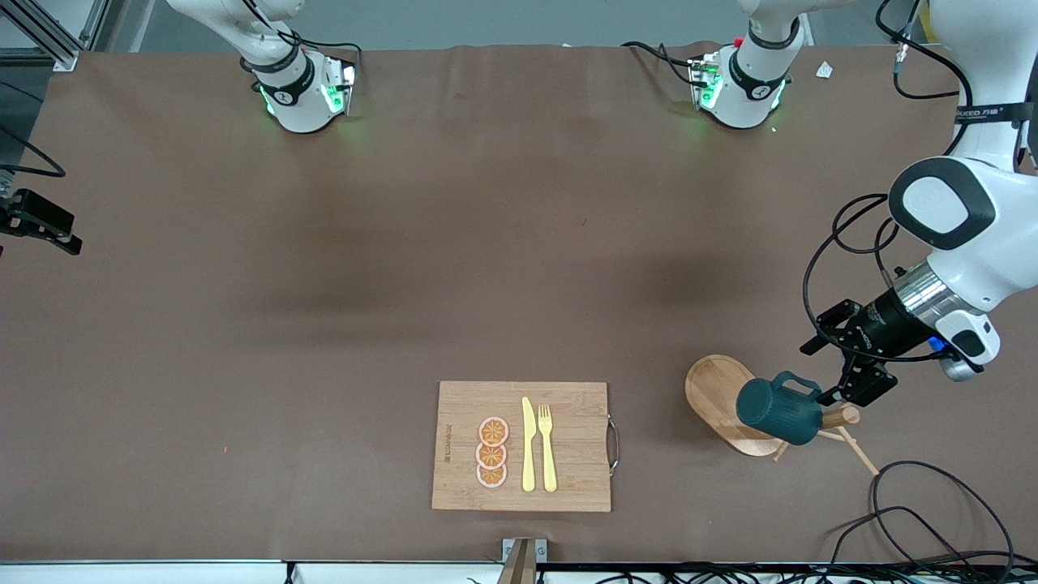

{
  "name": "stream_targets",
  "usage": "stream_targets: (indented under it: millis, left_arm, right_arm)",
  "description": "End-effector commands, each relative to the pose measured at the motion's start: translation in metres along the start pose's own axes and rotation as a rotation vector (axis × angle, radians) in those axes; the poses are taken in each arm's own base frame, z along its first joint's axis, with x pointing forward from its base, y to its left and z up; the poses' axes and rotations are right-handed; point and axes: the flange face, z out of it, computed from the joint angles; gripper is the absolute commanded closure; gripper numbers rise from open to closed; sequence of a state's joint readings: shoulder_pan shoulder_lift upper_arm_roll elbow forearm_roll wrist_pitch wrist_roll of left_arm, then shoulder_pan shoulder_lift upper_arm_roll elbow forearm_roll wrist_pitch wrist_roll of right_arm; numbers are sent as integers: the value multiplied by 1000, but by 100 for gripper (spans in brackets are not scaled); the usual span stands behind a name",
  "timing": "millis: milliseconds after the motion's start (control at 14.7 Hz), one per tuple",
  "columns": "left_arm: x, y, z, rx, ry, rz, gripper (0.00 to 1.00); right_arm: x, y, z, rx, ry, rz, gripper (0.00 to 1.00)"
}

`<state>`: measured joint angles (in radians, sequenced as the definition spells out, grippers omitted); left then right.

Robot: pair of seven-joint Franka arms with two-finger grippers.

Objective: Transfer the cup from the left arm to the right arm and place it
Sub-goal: 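Reach the left gripper to the teal mug on the wooden stand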

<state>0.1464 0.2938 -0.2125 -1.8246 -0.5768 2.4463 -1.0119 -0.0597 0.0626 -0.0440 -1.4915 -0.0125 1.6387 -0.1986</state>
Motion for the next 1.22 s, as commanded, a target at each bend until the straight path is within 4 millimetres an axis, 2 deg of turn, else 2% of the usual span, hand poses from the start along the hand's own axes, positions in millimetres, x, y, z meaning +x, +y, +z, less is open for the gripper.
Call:
stream_targets:
  millis: [0, 136, 272, 544, 748, 1155]
  left_arm:
    - [-5, 3, 5, -34, 0, -12, 0]
    - [-5, 1, 17, -37, 3, -14, 0]
    - [-13, 0, 31, -32, -2, -4, 0]
    - [-21, 0, 41, -31, -2, 14, 0]
    - [-18, 3, 54, -29, 0, 31, 0]
    - [-20, 8, 53, -36, 1, 63, 0]
  right_arm:
    - [-5, 1, 0, 1, 0, 8, 0]
    - [-5, 1, 1, 2, -3, 7, 0]
    - [-5, 1, 0, 1, -2, 8, 0]
    - [-5, 1, 1, 2, -3, 7, 0]
    - [-5, 1, 0, 1, -2, 8, 0]
    - [-5, 1, 0, 1, -2, 8, 0]
